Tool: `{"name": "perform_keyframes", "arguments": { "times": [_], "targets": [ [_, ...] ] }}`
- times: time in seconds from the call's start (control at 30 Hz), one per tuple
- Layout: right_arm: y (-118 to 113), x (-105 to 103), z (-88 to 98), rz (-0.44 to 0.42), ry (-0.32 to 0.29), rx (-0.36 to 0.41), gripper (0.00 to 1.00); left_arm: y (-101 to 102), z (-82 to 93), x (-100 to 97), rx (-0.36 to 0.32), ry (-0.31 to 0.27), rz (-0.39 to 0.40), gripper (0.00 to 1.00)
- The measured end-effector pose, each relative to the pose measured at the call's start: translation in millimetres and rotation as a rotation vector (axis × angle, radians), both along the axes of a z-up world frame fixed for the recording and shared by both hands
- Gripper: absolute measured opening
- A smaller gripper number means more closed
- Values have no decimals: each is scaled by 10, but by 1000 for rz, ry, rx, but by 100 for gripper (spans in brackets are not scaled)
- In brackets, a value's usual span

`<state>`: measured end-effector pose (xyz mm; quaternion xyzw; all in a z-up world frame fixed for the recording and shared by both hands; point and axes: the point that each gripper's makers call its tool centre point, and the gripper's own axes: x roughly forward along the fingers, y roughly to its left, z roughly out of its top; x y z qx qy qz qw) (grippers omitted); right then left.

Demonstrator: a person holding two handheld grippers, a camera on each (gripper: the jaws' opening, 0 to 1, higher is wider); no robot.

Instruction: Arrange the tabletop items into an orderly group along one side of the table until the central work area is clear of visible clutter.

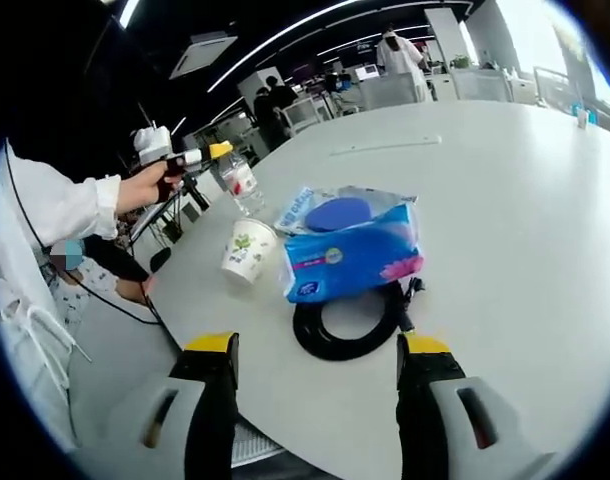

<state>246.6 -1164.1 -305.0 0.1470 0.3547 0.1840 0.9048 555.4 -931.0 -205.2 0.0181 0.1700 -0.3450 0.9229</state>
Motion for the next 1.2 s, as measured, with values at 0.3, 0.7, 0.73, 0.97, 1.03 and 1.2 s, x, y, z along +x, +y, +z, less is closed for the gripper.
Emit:
{"name": "perform_keyframes", "arguments": {
  "times": [0.3,0.7,0.73,0.97,1.03,1.2],
  "targets": [
    [-37,-21,3,-4,0,-6,62,69,1,29,-55,-1,-60,17],
    [-28,-46,-35,-4,10,-6,62,-69,-4,-23,-9,-36,-99,18],
    [-20,-47,-39,-3,11,-5,62,-75,-3,-28,-7,-43,-101,18],
    [48,-82,-63,9,18,0,62,-32,10,-72,-9,-71,-94,18],
    [46,-87,-68,10,20,-2,62,-10,11,-80,-16,-74,-90,18],
    [28,-85,-68,14,23,-7,62,58,9,-73,-56,-72,-75,18]
  ]
}}
